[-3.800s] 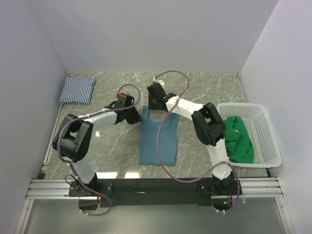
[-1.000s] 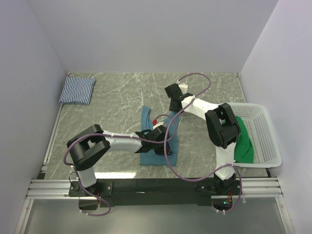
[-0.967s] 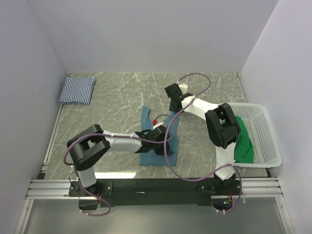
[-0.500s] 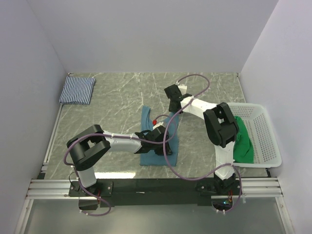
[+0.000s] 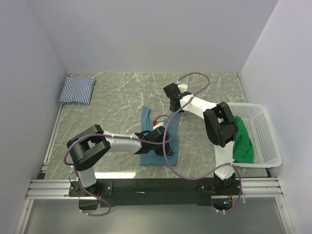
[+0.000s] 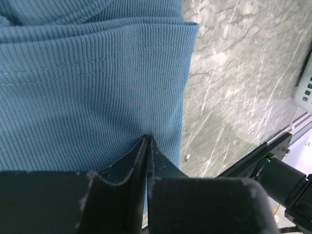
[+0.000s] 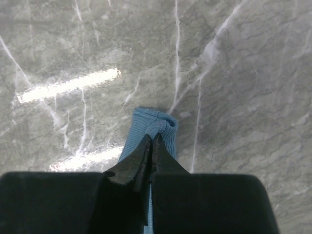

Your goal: Fold and stack the tank tops

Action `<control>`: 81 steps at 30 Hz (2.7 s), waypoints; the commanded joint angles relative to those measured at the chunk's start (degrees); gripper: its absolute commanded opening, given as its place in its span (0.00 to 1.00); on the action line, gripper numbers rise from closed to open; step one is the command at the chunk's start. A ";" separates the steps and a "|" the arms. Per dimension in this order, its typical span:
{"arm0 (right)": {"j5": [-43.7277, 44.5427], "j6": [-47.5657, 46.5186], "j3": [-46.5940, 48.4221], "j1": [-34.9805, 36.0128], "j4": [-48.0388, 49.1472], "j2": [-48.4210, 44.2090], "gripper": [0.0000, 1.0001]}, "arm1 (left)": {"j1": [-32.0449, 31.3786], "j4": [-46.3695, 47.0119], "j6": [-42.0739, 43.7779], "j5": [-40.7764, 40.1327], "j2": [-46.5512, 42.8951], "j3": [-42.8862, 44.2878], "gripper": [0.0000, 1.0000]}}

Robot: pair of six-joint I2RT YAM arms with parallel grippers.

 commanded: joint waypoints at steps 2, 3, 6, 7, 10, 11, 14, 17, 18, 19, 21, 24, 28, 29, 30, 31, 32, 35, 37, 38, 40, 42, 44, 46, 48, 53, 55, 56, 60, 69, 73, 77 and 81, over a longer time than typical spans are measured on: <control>3.77 -0.49 4.82 1.55 -2.72 -1.36 0.00 | -1.14 -2.37 0.09 -0.05 1.73 -1.23 0.08; 4.03 -0.66 5.26 2.16 -2.90 -0.91 0.00 | -1.23 -2.46 0.09 -0.05 1.73 -1.06 0.08; 3.77 -1.02 6.93 2.52 -3.16 1.11 0.00 | -1.49 -2.64 0.18 -0.14 1.82 -0.88 0.08; 3.51 -1.10 7.37 2.78 -3.07 1.72 0.00 | -1.41 -2.64 0.26 -0.14 1.82 -0.97 0.08; 3.24 -1.45 9.04 3.04 -3.42 4.27 0.00 | -1.49 -2.64 0.35 -0.05 1.82 -0.97 0.08; 3.42 -1.54 10.09 3.04 -3.60 5.84 0.00 | -1.49 -2.64 0.35 -0.05 1.82 -0.88 0.08; 3.85 -1.81 12.37 2.96 -5.09 9.01 0.00 | -1.49 -2.64 0.35 0.04 1.82 -0.79 0.08; 4.99 -1.98 13.44 2.96 -6.15 10.95 0.03 | -1.58 -2.90 0.44 0.04 1.91 -0.53 0.08; 5.43 -2.16 13.35 3.04 -5.98 11.04 0.06 | -1.58 -2.90 0.53 0.04 1.91 -0.53 0.08; 5.35 -2.42 13.09 2.96 -5.71 11.13 0.09 | -1.58 -2.99 0.53 0.04 1.91 -0.53 0.08; 4.91 -2.95 12.47 2.96 -4.66 10.96 0.23 | -1.67 -2.81 0.44 0.12 2.00 -0.53 0.08; 4.74 -4.26 12.30 2.78 -3.69 10.43 0.36 | -1.84 -2.81 0.26 0.04 1.82 -0.44 0.09; 0.98 -6.90 10.99 2.26 -0.71 6.76 0.43 | -1.76 -3.08 0.70 -0.40 0.33 0.61 0.13; -1.65 -7.95 9.85 1.73 1.56 5.61 0.45 | -1.76 -3.60 1.14 -0.40 -0.02 1.48 0.14; -1.68 -8.39 9.84 1.38 2.54 4.46 0.45 | -1.76 -3.87 1.49 -0.40 -0.29 1.93 0.15; -3.16 -8.83 9.05 0.94 3.42 3.23 0.47 | -1.76 -4.13 1.84 -0.40 -0.81 2.37 0.15; -6.39 -9.27 8.87 0.67 4.21 1.05 0.47 | -1.84 -4.57 2.72 -0.40 -1.08 2.98 0.17; -11.50 -10.24 9.57 -0.73 5.10 -1.96 0.49 | -1.76 -5.71 4.21 -2.86 -2.74 4.74 0.22; -13.36 -10.24 10.71 -1.87 4.66 -3.36 0.49 | -1.76 -6.24 4.92 -3.91 -4.67 5.44 0.26; -14.41 -10.24 11.15 -2.31 3.79 -3.72 0.49 | -1.67 -6.68 5.36 -4.27 -5.38 5.62 0.29; -16.09 -9.28 11.51 -3.45 3.17 -4.94 0.49 | -1.41 -7.29 5.71 -5.23 -7.65 5.89 0.32; -18.19 -7.71 10.55 -5.04 3.08 -6.44 0.49 | -0.79 -8.26 5.89 -5.76 -9.51 5.45 0.35; -19.25 -6.56 7.39 -6.44 3.17 -9.51 0.49 | -0.09 -10.62 4.93 -7.87 -13.11 4.66 0.37; -19.44 -4.80 2.05 -6.54 2.99 -14.32 0.49 | 0.35 -12.47 3.61 -9.80 -17.66 2.12 0.38; -20.04 -3.05 -5.93 -6.01 3.43 -18.46 0.49 | 1.32 -16.77 0.19 -12.70 -20.93 -1.31 0.36; -21.81 1.96 -27.22 -3.12 7.11 -37.35 0.48 | 1.85 -24.34 -8.08 -17.62 -33.58 -9.65 0.44; -21.72 5.04 -36.98 0.74 7.91 -45.59 0.48 | 1.93 -25.49 -11.32 -17.72 -39.01 -15.28 0.46; -20.59 5.92 -39.79 2.67 7.74 -48.17 0.48 | 1.85 -25.49 -12.21 -17.54 -40.70 -17.21 0.45; -15.93 14.86 -51.04 13.22 4.23 -58.46 0.48 | 0.97 -22.86 -14.15 -15.00 -47.21 -26.35 0.44; -17.42 29.04 -66.09 23.34 5.71 -73.68 0.48 | -3.25 -19.52 -17.84 -14.64 -51.01 -31.55 0.50; -16.10 32.20 -67.59 26.33 6.33 -74.39 0.48 | -3.25 -17.85 -18.54 -14.55 -49.60 -31.99 0.50; -15.57 34.40 -69.18 27.48 7.56 -73.95 0.47 | -3.25 -16.53 -19.77 -14.64 -48.72 -33.40 0.50; -15.48 35.02 -70.49 27.74 9.14 -73.34 0.47 | -3.25 -13.28 -20.04 -14.03 -46.79 -34.28 0.50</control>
